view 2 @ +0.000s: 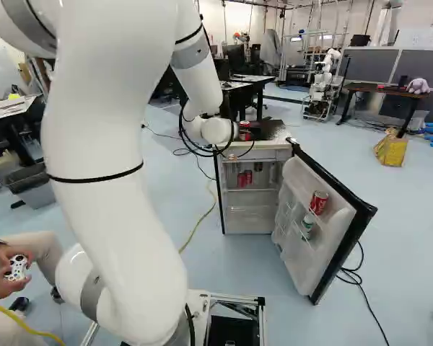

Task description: Grab a drink from the fridge

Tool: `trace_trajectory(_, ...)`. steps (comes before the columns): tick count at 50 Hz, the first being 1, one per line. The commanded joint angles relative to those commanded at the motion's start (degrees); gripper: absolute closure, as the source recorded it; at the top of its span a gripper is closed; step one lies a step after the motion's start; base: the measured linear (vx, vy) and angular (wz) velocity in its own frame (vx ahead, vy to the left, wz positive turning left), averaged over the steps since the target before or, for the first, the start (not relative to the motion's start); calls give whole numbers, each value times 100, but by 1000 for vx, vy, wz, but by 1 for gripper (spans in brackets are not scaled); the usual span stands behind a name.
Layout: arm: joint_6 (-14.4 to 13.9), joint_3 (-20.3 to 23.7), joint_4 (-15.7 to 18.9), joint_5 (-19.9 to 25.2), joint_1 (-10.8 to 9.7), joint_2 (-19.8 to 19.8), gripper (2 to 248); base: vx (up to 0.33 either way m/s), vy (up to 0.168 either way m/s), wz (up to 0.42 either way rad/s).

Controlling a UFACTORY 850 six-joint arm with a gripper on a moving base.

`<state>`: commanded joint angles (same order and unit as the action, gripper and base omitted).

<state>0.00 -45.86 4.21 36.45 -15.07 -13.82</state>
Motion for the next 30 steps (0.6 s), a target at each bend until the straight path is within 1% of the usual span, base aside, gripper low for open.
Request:
trace_trajectory(16, 0, 280, -130, -837, -258, 442, 3, 0, 0, 0)
trace_trajectory(30, 0, 332, -274, -1645, -520, 670, 3, 0, 0, 0)
